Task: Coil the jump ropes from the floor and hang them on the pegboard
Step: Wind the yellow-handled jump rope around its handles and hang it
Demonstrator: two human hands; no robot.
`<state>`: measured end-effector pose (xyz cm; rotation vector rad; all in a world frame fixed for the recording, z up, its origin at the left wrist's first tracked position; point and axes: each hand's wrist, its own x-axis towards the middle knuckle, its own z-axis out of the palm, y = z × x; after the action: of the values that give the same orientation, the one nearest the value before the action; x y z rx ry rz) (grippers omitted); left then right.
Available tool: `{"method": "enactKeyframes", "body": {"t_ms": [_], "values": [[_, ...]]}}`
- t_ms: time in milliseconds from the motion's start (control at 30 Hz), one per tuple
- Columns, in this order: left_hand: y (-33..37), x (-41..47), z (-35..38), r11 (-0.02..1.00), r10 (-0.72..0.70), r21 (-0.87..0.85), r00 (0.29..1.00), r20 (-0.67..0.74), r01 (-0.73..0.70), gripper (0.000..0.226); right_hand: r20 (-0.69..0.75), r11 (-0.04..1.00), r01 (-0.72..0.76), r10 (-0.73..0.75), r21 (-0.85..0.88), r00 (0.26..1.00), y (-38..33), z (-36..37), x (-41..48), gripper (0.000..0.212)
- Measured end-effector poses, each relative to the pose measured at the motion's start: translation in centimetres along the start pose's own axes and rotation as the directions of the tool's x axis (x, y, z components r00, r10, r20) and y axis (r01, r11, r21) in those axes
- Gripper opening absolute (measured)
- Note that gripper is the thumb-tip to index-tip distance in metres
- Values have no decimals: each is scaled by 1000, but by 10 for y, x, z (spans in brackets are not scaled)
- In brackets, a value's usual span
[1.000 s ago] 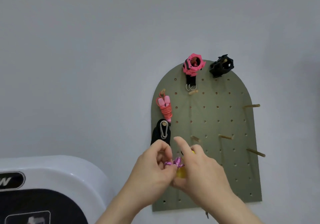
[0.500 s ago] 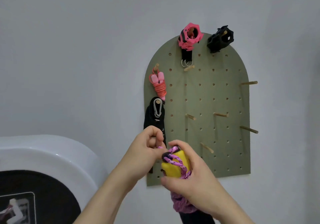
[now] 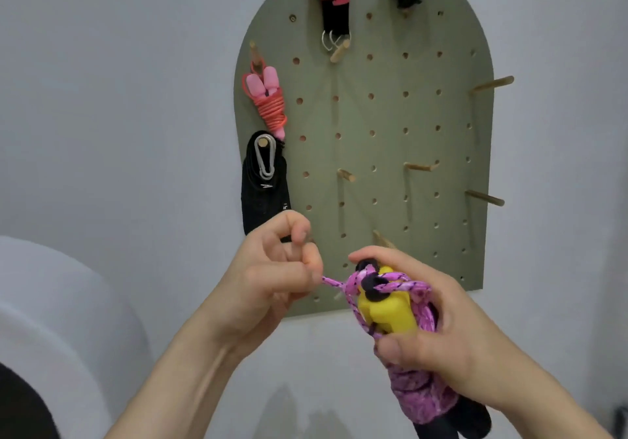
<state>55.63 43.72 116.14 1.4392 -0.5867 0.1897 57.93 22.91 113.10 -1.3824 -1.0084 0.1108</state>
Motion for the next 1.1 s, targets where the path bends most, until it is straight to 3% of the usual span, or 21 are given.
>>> {"method": "enactKeyframes", "body": {"t_ms": [67,100,167,233,300,367,400,467,533,633,767,800,867,933,1000,1100], "values": [[-5,21,7,998,-8,-59,1000,11,9,36,80,970,-74,57,232,995,7,-20,1,72],[-9,32,13,995,-1,-99,1000,17,3,37,165,904,-134,72,406,984,13,-27,3,74],[-20,53,26,985,15,-173,1000,-10,-17,40,328,676,-228,-21,700,944,30,-35,7,62],[-35,75,41,987,14,-158,990,-137,-36,43,375,504,-278,-100,818,922,49,-41,13,54],[-53,93,56,999,43,9,939,-342,-42,40,361,355,-306,-99,883,927,66,-48,16,57],[-68,105,70,966,127,260,862,-491,5,31,264,274,-249,-18,929,964,80,-56,17,59],[-74,108,74,946,138,321,844,-519,43,27,170,313,-180,61,933,984,86,-64,17,62],[-80,112,77,905,119,409,853,-509,118,21,47,535,-130,167,835,985,89,-83,16,67],[-82,116,77,767,158,620,888,-432,164,7,42,741,-139,148,657,988,84,-108,21,69],[-78,127,78,550,183,806,910,-371,218,16,180,828,-204,126,523,975,76,-141,37,64],[-69,151,77,330,145,907,935,-324,263,22,212,822,-321,248,471,945,74,-160,74,46],[-68,156,73,320,130,909,937,-323,269,23,193,837,-345,289,425,938,71,-160,84,41],[-67,166,63,434,71,852,932,-355,292,20,94,903,-346,333,255,938,64,-157,103,30],[-65,173,51,593,18,743,917,-398,311,15,-62,962,-274,274,11,960,59,-149,119,18],[-62,177,35,680,-21,666,915,-402,308,9,-164,959,-193,161,-205,973,58,-144,132,16],[-56,184,10,742,-85,613,946,-313,270,4,-196,956,-154,106,-251,975,57,-142,149,18]]}}
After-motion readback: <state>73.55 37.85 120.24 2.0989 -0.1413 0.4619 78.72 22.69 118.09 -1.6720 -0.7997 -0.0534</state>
